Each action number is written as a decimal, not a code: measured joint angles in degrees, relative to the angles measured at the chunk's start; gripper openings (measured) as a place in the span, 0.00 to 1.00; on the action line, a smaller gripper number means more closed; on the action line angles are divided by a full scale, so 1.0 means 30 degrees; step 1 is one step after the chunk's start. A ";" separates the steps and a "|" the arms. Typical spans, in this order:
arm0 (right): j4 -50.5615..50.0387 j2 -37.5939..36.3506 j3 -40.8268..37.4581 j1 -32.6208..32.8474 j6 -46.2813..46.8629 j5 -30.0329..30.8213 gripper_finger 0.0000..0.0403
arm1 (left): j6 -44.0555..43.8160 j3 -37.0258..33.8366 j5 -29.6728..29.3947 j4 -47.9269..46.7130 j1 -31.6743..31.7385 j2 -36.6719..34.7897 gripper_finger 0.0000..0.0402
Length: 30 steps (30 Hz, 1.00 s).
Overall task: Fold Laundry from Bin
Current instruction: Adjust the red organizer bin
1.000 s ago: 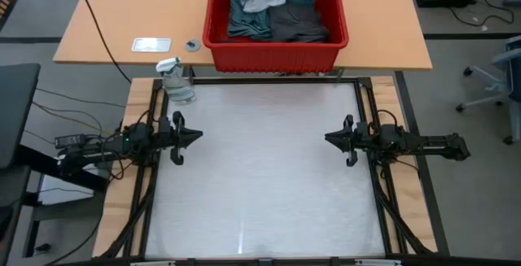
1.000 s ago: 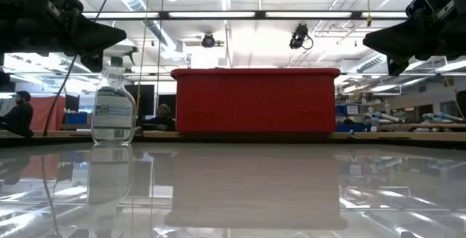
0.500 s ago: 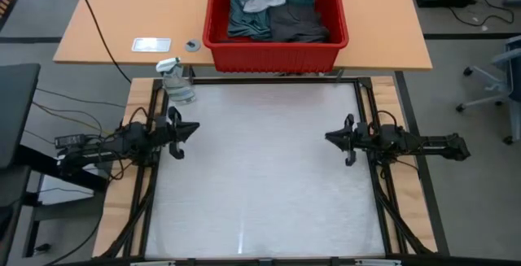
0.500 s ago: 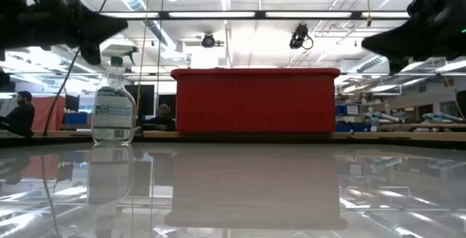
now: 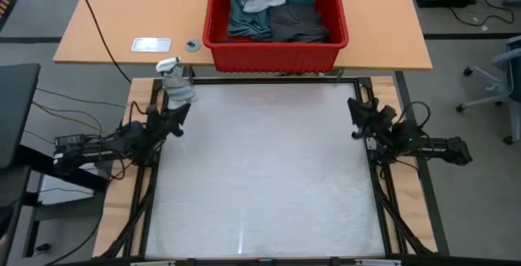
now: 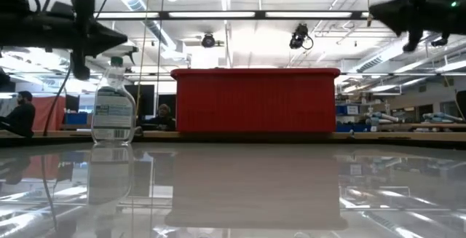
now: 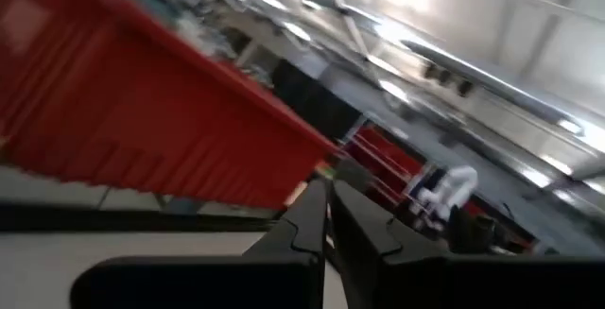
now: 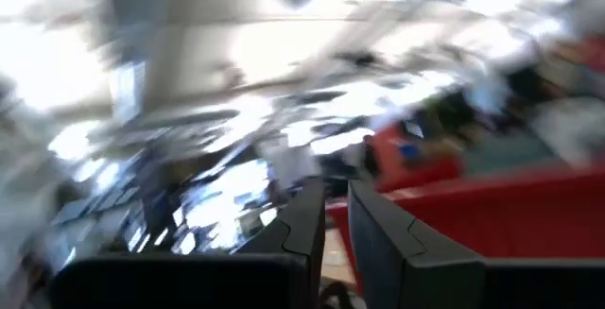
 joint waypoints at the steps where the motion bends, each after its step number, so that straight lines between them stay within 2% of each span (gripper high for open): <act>1: -0.0567 0.0187 0.0003 -0.0176 0.1597 0.0782 0.15 | -0.0247 0.0237 -0.0078 -0.0095 0.0009 0.0553 0.06; 3: -0.2159 0.0689 -0.0012 -0.0581 0.4565 0.0947 0.15 | -0.0293 0.1068 -0.0112 -0.0020 0.0018 0.1892 0.06; 5: -0.3250 0.1390 -0.0012 -0.1033 0.6434 -0.0450 0.15 | -0.0125 0.2132 -0.0175 0.0075 0.0086 0.3520 0.06; 8: -0.3273 0.2764 -0.0012 -0.1755 0.7532 -0.2749 0.15 | 0.0466 0.3942 -0.0139 0.0003 0.0465 0.6394 0.06; 10: -0.3143 0.3635 0.0186 -0.2227 0.8163 -0.3359 0.15 | 0.0798 0.5369 -0.0110 -0.0156 0.1062 0.8336 0.06; 12: -0.2943 0.4424 0.0674 -0.2692 0.8436 -0.3525 0.15 | -0.0058 0.6979 0.0334 -0.1283 0.2040 1.0081 0.06; 17: -0.2597 0.6592 0.2648 -0.3924 0.8658 -0.3506 0.15 | 0.0093 1.1117 0.5529 -0.4639 0.5387 1.3868 0.06; 22: -0.2363 0.9339 0.5163 -0.4826 0.9236 -0.3666 0.15 | 0.3215 1.5142 1.0056 -0.5978 0.8377 1.6810 0.11; 26: -0.2399 1.1700 0.6976 -0.5240 1.0877 -0.4364 0.15 | 0.7750 1.8049 1.2266 -0.6548 1.0227 1.9200 0.21; 28: -0.2464 1.2708 0.7766 -0.5427 1.1774 -0.4932 0.15 | 0.9635 1.9476 1.2414 -0.6488 1.0901 2.0600 0.27; 30: -0.2423 1.3555 0.8628 -0.5632 1.2980 -0.5084 0.15 | 1.0221 2.1064 1.2506 -0.6450 1.1686 2.2377 0.33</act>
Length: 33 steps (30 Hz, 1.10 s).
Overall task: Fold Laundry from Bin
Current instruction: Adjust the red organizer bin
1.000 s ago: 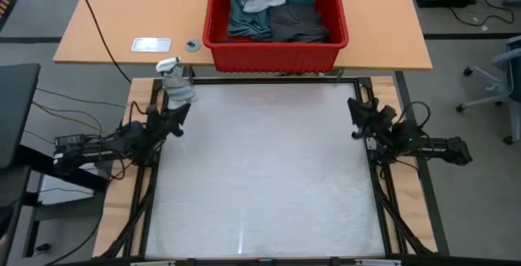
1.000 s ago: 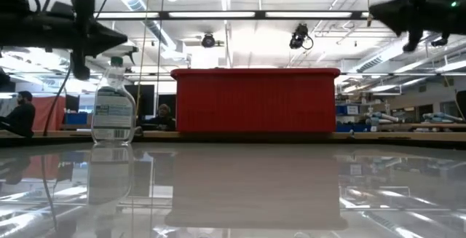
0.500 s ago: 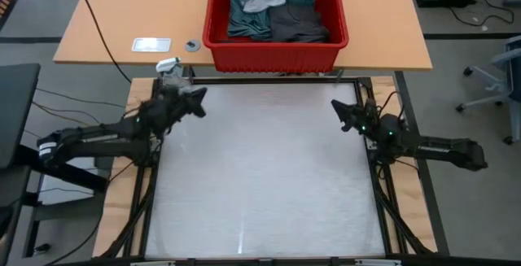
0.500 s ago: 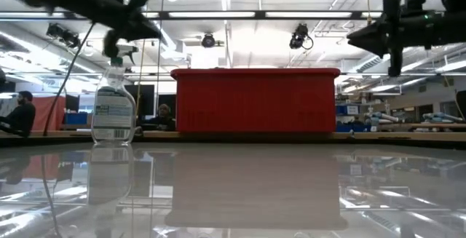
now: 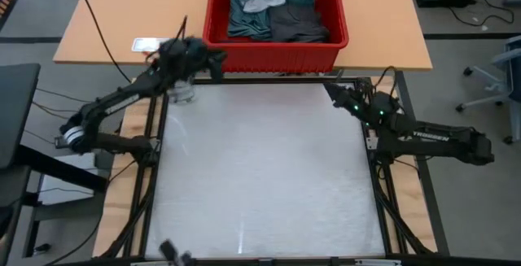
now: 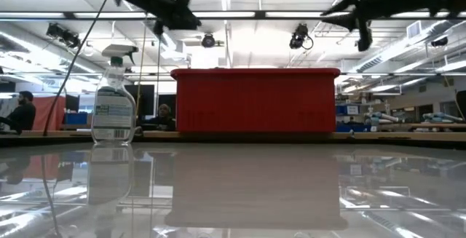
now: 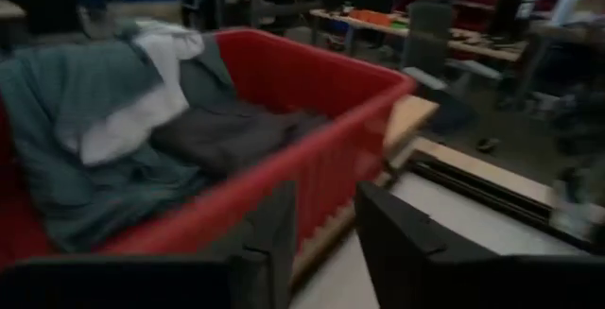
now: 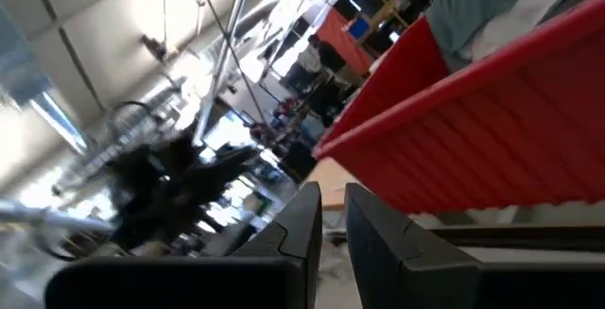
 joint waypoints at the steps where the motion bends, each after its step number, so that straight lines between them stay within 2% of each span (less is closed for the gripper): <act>1: -0.0006 0.0371 0.0421 -0.0172 0.0308 0.0000 0.15 | -0.0040 0.0872 0.0126 -0.0068 0.0359 0.1028 0.35; 5: 0.0047 0.1687 0.2169 -0.1046 -0.3276 0.0762 0.14 | -0.0981 0.4326 0.1249 -0.0516 0.1296 0.4954 0.41; 8: -0.0039 0.2602 0.3412 -0.2008 -0.4085 0.1438 0.14 | -0.0933 0.6455 0.1399 -0.1495 0.1287 0.7039 0.42; 13: -0.1733 0.4087 0.6018 -0.4227 -0.7505 -0.0787 0.14 | -0.1082 0.8862 0.1450 -0.3823 0.0949 0.8367 0.42; 17: -0.5780 0.5841 0.8924 -0.6772 -0.8971 -0.1322 0.14 | -0.1220 1.1319 0.1728 -0.6299 0.1127 0.8963 0.42; 20: -0.7571 0.7315 1.0632 -0.8727 -0.9739 -0.3628 0.16 | -0.1428 1.3469 0.1943 -0.9694 0.1539 0.9743 0.42; 24: -0.9440 0.8787 1.2142 -1.0639 -0.9645 -0.8865 0.23 | 0.0319 1.4784 0.1880 -1.2089 0.1621 1.0244 0.42; 26: -1.0090 0.9142 1.2710 -1.1263 -0.9316 -0.9785 0.29 | 0.1561 1.4995 0.2053 -1.2987 0.1495 1.0151 0.42; 28: -1.0619 0.9282 1.3314 -1.1935 -0.9708 -0.8962 0.36 | 0.2530 1.4942 0.2121 -1.3928 0.1445 0.9964 0.42; 31: -1.1858 0.9619 1.4557 -1.3185 -0.9811 -0.5252 0.47 | 0.2759 1.4859 0.3119 -1.4348 0.1803 0.9898 0.42; 33: -1.2497 1.0000 1.5203 -1.4076 -1.0046 -0.3759 0.53 | 0.3027 1.4853 0.4320 -1.4093 0.2107 1.0113 0.42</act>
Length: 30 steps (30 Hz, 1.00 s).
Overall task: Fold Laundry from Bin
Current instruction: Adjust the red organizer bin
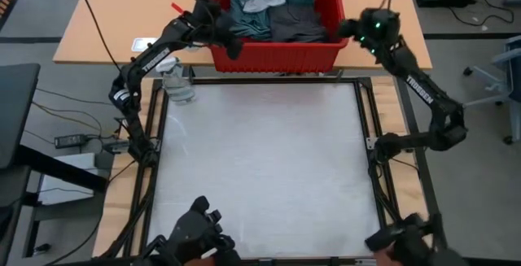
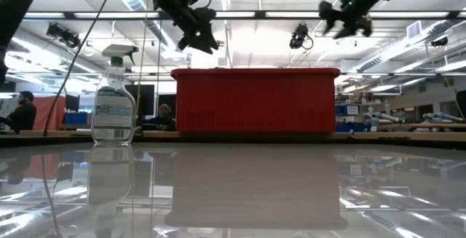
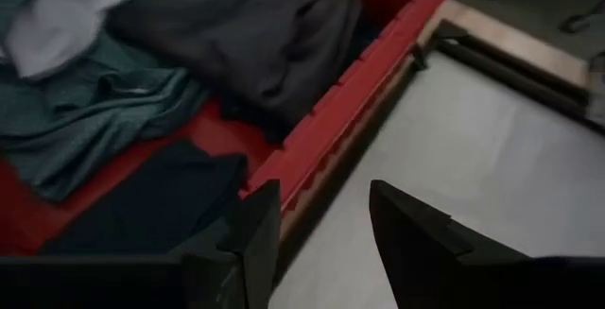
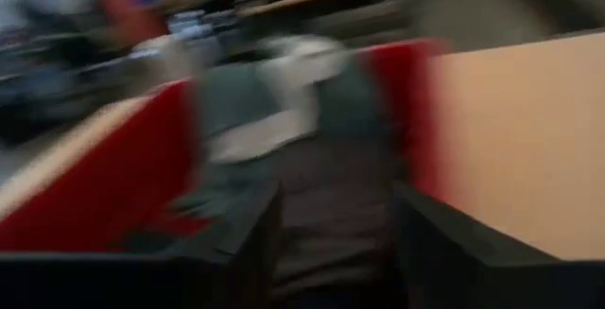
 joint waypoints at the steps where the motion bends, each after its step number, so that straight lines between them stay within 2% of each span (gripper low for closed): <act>1: -0.0018 0.0271 0.0239 -0.0437 -0.0023 0.0015 0.56 | 0.0086 0.0007 0.0206 0.0161 0.0101 0.0155 0.42; 4: -0.0137 0.1120 0.0411 -0.1331 0.0952 -0.1057 0.64 | 0.0583 -0.0015 -0.0117 0.0221 0.0278 0.0731 0.42; 7: -0.1332 0.2030 0.0411 -0.1952 0.2658 -0.1123 0.67 | 0.1039 -0.0022 -0.0318 0.0309 0.0360 0.1205 0.42; 11: -0.2977 0.3358 0.0382 -0.2541 0.3824 -0.1453 0.68 | 0.1126 0.0022 -0.0087 0.0011 0.0478 0.1920 0.42; 17: -0.3399 0.4520 0.0382 -0.2330 0.3822 -0.4393 0.66 | 0.1490 0.0109 0.0403 -0.0494 0.0472 0.2187 0.42; 21: -0.4424 0.4511 0.0416 -0.1905 0.4031 -0.4471 0.66 | 0.1209 0.0076 0.1319 -0.1133 0.0438 0.1985 0.42; 26: -0.6900 0.3766 0.0440 -0.0901 0.4038 -0.4030 0.66 | 0.0713 0.0029 0.4435 -0.4026 0.0396 0.1883 0.38; 30: -0.9016 0.2912 0.0360 -0.0008 0.4263 -0.2912 0.66 | 0.1012 -0.0102 0.4885 -0.5959 0.0191 0.2011 0.36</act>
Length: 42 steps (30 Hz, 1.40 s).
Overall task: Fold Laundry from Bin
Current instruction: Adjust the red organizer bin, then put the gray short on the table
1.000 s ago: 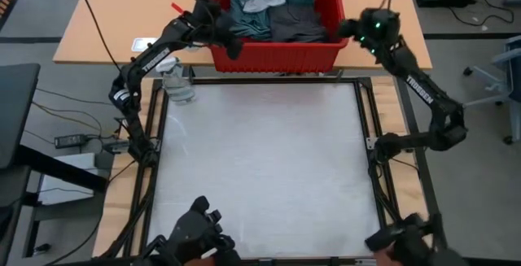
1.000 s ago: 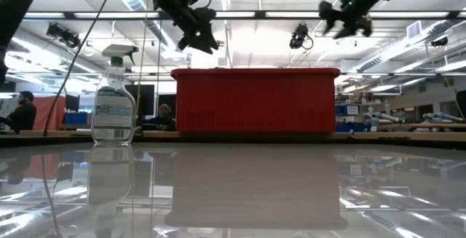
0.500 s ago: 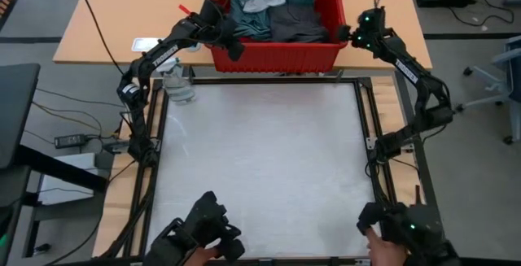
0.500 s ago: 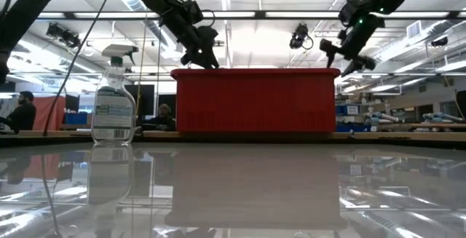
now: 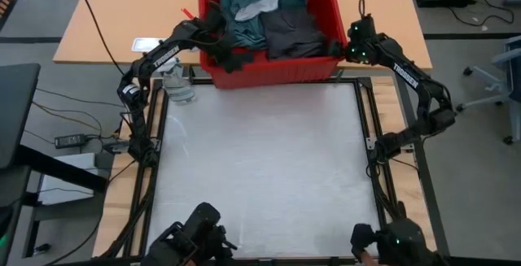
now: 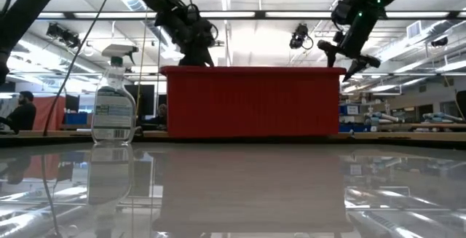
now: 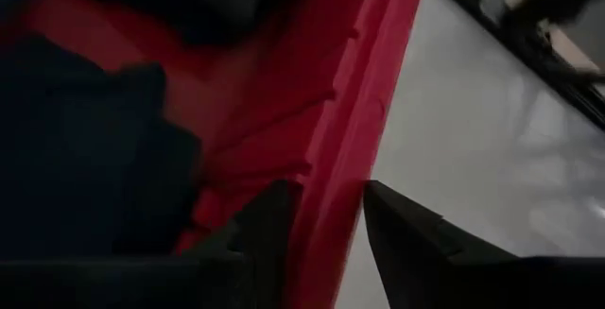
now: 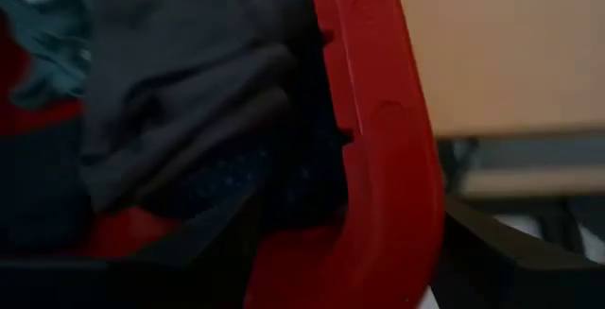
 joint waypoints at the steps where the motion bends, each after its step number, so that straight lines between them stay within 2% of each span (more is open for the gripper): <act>1: -0.0282 -0.0232 -0.0007 0.0200 0.0005 0.0506 0.66 | -0.0005 -0.0007 -0.0042 0.0001 -0.0015 0.0001 0.36; 8: -0.0149 -0.1512 0.0044 0.1096 -0.0258 0.3979 0.66 | -0.0475 0.0035 -0.0510 0.3005 0.0421 -0.0170 0.36; 11: -0.0325 -0.1719 0.0044 0.1455 -0.0949 0.4591 0.66 | -0.0501 0.0000 -0.1129 0.7010 0.0471 0.0046 0.36; 15: 0.0196 -0.1721 0.0022 0.2116 -0.1082 0.4653 0.66 | -0.1492 0.0043 -0.1336 1.2587 0.0387 0.0469 0.35; 19: 0.2294 -0.1714 0.0022 0.3030 -0.2196 0.4701 0.66 | -0.3486 0.0065 -0.1380 1.6041 -0.0089 0.1405 0.35; 24: 0.3953 -0.1714 0.0022 0.4059 -0.3445 0.4579 0.66 | -0.4579 0.0029 -0.3393 1.8876 -0.0683 0.2846 0.35; 28: 0.4064 -0.1714 0.0022 0.4389 -0.3657 0.4870 0.66 | -0.5270 0.0065 -0.4357 2.1640 -0.1168 0.4419 0.35; 34: 0.4068 -0.1707 0.0022 0.4389 -0.3560 0.4995 0.66 | -0.7119 0.0063 -0.7130 2.6728 -0.1501 0.5878 0.35; 37: 0.4060 -0.1699 0.0022 0.4389 -0.3604 0.4995 0.66 | -0.6721 0.0102 -0.7865 2.7028 -0.1537 0.6115 0.35; 42: 0.4060 -0.1699 0.0022 0.4302 -0.3968 0.5039 0.66 | -0.5607 0.0115 -0.7691 2.2378 -0.1451 0.6028 0.35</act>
